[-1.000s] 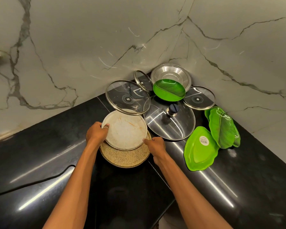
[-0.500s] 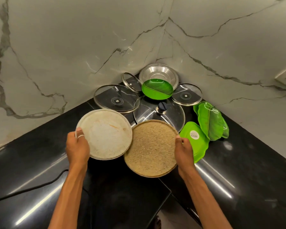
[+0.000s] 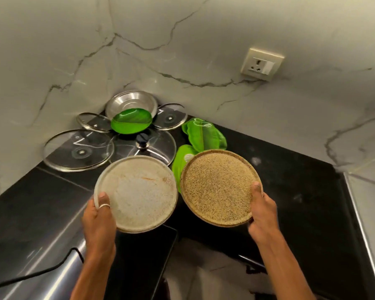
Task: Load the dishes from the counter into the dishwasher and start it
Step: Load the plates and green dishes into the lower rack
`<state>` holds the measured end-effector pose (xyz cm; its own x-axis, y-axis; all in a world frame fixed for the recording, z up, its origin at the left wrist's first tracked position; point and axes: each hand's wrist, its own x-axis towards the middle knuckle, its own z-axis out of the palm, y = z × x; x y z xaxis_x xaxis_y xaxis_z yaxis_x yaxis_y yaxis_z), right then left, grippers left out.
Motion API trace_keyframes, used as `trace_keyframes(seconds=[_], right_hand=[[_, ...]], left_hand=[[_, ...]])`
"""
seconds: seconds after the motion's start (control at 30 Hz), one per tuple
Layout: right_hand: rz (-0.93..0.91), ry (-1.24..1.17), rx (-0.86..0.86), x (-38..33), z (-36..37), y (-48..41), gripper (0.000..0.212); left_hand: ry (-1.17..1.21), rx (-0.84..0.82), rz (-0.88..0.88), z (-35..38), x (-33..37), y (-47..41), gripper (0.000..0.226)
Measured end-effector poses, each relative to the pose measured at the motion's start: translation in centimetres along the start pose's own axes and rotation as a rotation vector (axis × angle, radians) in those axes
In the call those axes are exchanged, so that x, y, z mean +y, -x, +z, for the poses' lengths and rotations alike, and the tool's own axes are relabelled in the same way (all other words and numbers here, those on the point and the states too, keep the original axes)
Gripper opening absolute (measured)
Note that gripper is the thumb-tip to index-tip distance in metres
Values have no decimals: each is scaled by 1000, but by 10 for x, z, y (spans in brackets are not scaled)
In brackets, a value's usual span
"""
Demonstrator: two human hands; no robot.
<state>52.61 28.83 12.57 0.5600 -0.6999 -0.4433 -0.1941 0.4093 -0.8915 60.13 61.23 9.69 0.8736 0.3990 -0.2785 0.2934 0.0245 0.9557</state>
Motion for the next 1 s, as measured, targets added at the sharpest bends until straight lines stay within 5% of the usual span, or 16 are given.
trace_keyframes(seconds=[0.6, 1.0], right_hand=[[-25, -245, 234, 13, -401, 126, 37], [38, -305, 439, 56, -524, 215, 27]], left_hand=[[-47, -344, 111, 63, -82, 345, 20], [-78, -607, 58, 45, -124, 473, 23]])
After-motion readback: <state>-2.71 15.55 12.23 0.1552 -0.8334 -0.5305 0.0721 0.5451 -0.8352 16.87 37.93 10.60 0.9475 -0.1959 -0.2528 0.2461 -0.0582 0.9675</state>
